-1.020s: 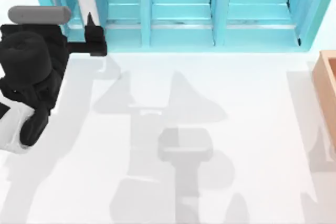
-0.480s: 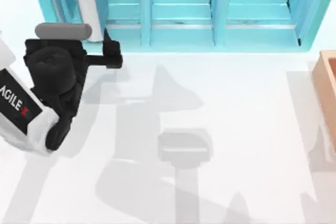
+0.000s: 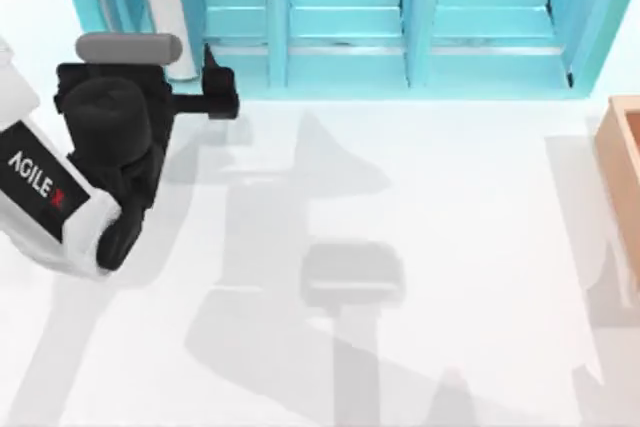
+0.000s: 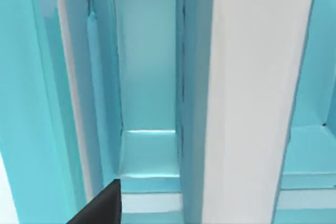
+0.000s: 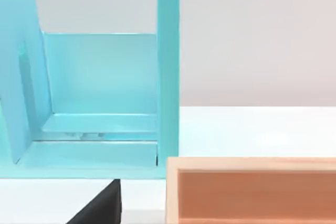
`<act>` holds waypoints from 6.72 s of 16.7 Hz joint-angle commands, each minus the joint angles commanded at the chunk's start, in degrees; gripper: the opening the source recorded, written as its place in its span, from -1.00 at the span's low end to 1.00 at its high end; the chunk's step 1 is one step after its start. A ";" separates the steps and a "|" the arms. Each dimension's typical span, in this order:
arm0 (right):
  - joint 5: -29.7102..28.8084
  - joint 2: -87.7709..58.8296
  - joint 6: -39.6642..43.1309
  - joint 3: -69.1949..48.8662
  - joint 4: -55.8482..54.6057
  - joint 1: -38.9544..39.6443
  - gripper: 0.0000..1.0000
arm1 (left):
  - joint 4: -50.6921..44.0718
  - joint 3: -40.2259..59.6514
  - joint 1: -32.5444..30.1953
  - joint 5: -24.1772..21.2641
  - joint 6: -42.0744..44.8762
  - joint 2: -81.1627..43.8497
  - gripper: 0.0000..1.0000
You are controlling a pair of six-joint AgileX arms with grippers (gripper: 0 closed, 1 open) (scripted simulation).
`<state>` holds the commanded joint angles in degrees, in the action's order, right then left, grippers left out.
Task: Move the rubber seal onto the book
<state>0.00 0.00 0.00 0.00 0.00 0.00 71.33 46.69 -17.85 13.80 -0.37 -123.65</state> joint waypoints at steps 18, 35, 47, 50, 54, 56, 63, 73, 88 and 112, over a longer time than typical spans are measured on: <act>0.00 0.00 0.00 0.00 0.00 0.00 1.00 | -10.83 22.24 2.68 -2.84 0.20 -11.24 0.25; 0.00 0.00 0.00 0.00 0.00 0.00 1.00 | -10.85 22.20 2.40 -2.85 0.24 -11.14 -1.00; 0.00 0.00 0.00 0.00 0.00 0.00 1.00 | -31.80 7.50 -3.65 3.22 -0.21 24.88 -1.00; 0.00 0.00 0.00 0.00 0.00 0.00 1.00 | -39.80 1.87 -5.74 5.71 -0.43 39.28 -1.00; 0.00 0.00 0.00 0.00 0.00 0.00 1.00 | -47.64 -3.52 -7.93 8.30 -0.67 51.70 -1.00; 0.00 0.00 0.00 0.00 0.00 0.00 1.00 | -49.47 -4.71 -8.50 8.96 -0.73 54.30 -1.00; 0.00 0.00 0.00 0.00 0.00 0.00 1.00 | -49.65 -4.60 -8.61 9.26 -1.21 53.89 -1.00; 0.00 0.00 0.00 0.00 0.00 0.00 1.00 | -53.02 7.83 -22.96 24.13 -39.63 33.93 -1.00; 0.00 0.00 0.00 0.00 0.00 0.00 1.00 | -62.66 26.32 -46.42 50.76 -120.61 3.44 -1.00; 0.00 0.00 0.00 0.00 0.00 0.00 1.00 | -58.54 24.97 -47.87 52.40 -125.10 -1.45 -1.00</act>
<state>0.00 0.00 0.00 0.00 0.00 0.00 12.79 71.66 -65.72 66.21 -125.47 -125.09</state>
